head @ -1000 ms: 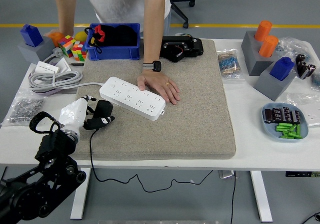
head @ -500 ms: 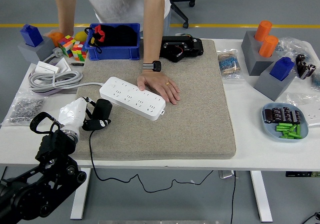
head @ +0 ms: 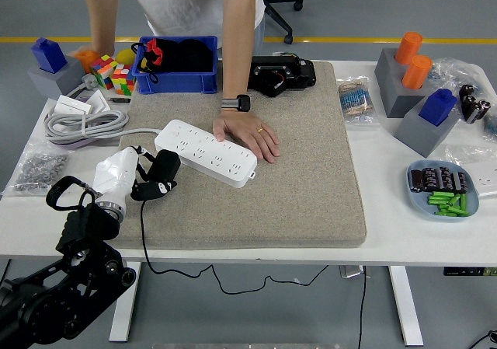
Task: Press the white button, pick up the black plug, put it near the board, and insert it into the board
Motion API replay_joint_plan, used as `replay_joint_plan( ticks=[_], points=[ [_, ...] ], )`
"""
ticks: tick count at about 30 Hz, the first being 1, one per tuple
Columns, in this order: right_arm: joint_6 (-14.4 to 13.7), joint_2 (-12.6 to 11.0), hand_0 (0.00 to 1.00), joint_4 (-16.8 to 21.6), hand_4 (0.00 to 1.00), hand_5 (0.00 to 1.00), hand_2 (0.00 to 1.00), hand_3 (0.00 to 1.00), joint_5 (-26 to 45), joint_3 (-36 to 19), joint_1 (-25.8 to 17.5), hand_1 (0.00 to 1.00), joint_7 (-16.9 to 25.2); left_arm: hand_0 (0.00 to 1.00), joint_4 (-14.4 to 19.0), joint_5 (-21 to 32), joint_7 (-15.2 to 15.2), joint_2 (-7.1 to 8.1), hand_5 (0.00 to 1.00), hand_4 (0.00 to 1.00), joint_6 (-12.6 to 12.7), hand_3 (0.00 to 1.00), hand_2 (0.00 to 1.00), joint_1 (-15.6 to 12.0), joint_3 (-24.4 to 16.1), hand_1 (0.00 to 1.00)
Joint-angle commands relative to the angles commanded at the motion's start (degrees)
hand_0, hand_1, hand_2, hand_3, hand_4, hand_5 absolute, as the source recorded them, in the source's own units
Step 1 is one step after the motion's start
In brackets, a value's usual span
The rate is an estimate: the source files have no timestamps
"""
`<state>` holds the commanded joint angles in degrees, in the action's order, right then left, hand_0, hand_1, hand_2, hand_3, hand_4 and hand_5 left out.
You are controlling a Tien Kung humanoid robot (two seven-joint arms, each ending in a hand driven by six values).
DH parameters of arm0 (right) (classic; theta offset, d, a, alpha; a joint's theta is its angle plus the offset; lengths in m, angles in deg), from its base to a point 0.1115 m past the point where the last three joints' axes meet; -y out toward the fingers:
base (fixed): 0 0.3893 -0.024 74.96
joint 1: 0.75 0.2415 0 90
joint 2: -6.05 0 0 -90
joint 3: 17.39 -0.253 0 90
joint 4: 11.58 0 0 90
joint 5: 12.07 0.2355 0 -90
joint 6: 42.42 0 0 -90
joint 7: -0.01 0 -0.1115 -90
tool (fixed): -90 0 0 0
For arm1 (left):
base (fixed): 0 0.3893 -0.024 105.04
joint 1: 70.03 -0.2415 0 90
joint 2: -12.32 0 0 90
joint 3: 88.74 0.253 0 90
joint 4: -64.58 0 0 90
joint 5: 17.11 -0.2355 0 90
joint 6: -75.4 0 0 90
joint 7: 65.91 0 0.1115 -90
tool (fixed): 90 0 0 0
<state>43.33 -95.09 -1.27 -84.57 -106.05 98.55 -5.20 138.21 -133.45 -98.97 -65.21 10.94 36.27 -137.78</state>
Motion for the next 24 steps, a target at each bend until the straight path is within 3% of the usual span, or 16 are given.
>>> replay_joint_plan(
  ticks=[8,24],
  points=[
    [0.0,0.0,0.626,0.0,0.65,0.396,0.593,0.58,0.0,0.1,0.0,0.598,0.1,0.223,1.4,0.5,0.5,0.22,0.002,0.64,0.4,0.478,0.21,1.0,-0.9,0.178],
    [-0.1,-0.1,0.624,0.0,0.647,0.389,0.589,0.579,0.2,0.5,0.0,0.596,0.1,0.218,-0.4,4.0,2.0,-0.85,0.002,0.645,1.5,0.472,0.2,4.8,-1.7,0.174]
  ],
)
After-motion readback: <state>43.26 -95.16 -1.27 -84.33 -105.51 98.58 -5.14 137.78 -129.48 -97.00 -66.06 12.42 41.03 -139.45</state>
